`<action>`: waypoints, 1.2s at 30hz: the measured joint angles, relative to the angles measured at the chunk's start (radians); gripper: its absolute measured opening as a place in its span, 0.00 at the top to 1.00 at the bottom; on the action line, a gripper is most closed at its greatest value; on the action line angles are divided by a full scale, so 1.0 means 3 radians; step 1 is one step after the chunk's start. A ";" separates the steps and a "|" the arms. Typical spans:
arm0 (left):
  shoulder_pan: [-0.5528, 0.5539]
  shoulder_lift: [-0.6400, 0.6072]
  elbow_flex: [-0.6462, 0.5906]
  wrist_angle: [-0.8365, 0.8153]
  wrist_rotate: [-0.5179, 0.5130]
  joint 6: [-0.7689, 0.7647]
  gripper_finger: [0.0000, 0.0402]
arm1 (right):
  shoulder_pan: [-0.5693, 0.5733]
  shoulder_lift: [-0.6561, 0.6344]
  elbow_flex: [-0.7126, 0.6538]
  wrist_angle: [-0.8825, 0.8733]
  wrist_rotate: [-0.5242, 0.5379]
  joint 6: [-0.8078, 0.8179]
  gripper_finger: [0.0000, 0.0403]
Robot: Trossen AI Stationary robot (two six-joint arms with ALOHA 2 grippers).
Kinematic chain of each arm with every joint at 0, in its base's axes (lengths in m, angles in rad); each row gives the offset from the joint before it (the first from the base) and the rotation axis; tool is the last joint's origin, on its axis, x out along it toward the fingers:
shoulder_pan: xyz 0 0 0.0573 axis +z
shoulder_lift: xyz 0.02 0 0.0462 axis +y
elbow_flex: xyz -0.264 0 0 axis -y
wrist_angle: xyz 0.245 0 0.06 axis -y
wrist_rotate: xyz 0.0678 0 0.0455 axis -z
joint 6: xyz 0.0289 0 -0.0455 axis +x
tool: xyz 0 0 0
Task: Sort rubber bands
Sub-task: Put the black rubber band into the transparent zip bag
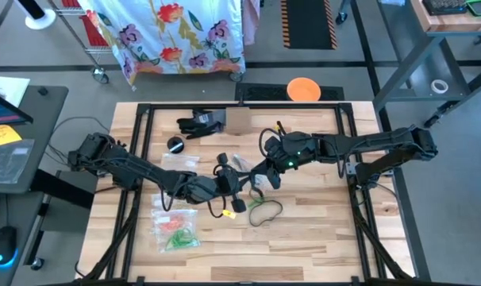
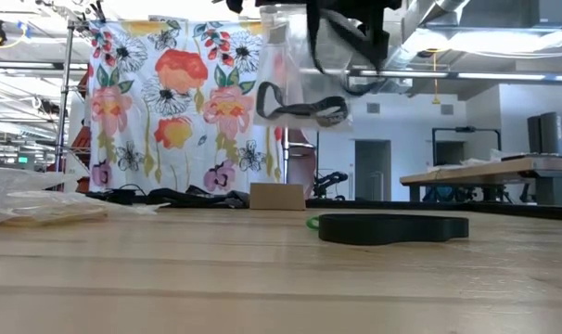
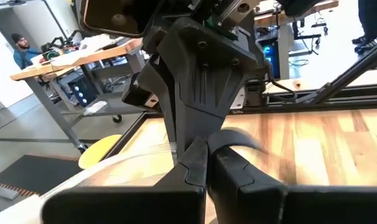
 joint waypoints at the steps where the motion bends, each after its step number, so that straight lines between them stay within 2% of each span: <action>1: 0.0009 0.0000 0.0000 -0.0020 -0.0019 -0.0027 1.00 | -0.0002 0.0000 0.0000 0.0007 -0.0002 -0.0001 1.00; 10: 0.0081 -0.0001 0.0001 -0.0065 0.0038 -0.0191 1.00 | 0.0042 0.0000 0.0000 -0.0030 -0.0026 -0.0141 1.00; 22: 0.0245 -0.0056 0.0009 -0.0462 0.0117 -0.0655 1.00 | 0.0079 0.0006 0.0000 -0.0173 -0.0007 -0.0264 1.00; 28: 0.0336 -0.0227 -0.0005 -0.0822 -0.0136 -0.0866 1.00 | 0.0149 -0.0003 0.0004 -0.0157 -0.0206 -0.0307 1.00; 36: 0.0409 -0.0242 -0.0002 -0.0912 0.0189 -0.1088 1.00 | 0.0196 -0.0003 0.0004 -0.0092 -0.0006 -0.0324 1.00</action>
